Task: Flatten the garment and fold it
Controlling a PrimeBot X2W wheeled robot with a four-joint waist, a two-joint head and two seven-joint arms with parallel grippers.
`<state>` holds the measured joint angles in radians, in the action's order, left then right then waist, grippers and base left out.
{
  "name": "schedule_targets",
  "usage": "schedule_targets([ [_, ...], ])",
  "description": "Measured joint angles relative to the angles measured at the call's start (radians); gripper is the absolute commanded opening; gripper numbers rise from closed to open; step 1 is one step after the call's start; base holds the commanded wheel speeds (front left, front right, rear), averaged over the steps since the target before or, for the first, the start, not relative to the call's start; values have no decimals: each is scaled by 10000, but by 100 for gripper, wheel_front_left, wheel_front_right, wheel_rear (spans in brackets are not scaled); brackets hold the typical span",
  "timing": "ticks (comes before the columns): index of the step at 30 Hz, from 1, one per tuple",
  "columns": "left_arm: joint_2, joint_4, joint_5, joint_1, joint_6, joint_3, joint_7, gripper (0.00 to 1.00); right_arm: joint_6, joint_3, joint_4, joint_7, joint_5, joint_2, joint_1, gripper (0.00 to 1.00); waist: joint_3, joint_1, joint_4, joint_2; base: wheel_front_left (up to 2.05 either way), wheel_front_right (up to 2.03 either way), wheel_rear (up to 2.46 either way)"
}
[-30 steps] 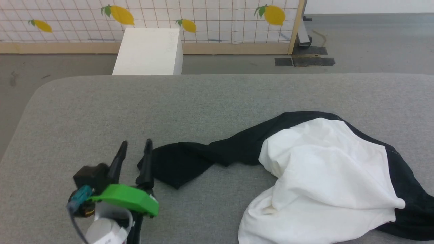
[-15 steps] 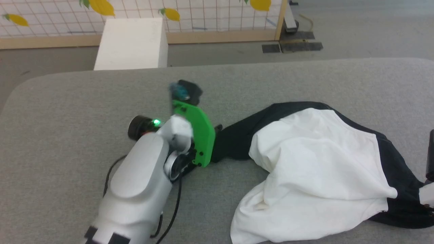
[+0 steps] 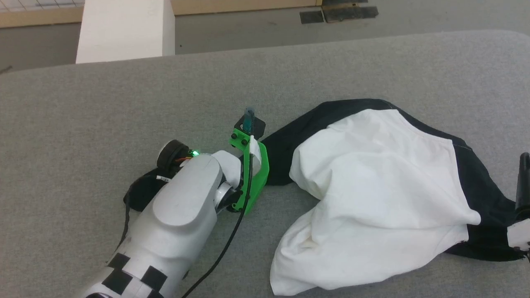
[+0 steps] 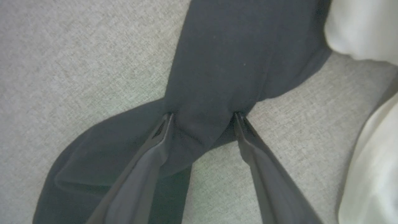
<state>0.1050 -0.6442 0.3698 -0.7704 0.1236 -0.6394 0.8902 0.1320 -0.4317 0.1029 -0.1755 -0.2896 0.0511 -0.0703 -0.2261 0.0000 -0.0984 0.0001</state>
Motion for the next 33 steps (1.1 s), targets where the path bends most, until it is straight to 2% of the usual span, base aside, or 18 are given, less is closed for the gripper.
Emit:
schedule_targets([
  [1,10,-50,46,-1,0,-50,-2,100,0,4,8,0,0,0,-12,100,-61,0,-16,0,0,0,0],
  [2,21,-75,203,1,0,-19,-81,0,0,21,12,0,8,-2,-29,100,-110,0,-29,0,0,0,0],
  [7,-8,-151,1290,60,-38,905,-750,0,0,77,4,-2,90,-2,-118,100,-137,1,48,0,0,0,0],
  [13,115,466,2495,384,-568,2571,-2127,0,0,75,-38,-17,270,-4,-93,100,227,0,348,0,0,0,0],
  [18,880,1501,3041,1076,-1425,3967,-2949,0,0,52,-138,-153,355,-2,127,100,716,0,762,0,0,0,0],
  [25,1916,3057,3680,3111,-2801,5670,-3103,0,0,278,-176,-314,349,-4,350,100,1236,0,1554,0,0,0,0],
  [29,2010,3816,4136,4644,-3457,6372,-3062,0,0,485,-176,-359,355,-6,348,100,1405,0,1951,0,0,0,0],
  [33,1854,4265,4343,5976,-3687,6525,-2834,0,0,633,-224,-359,355,-8,344,100,1500,0,2158,0,0,0,0],
])
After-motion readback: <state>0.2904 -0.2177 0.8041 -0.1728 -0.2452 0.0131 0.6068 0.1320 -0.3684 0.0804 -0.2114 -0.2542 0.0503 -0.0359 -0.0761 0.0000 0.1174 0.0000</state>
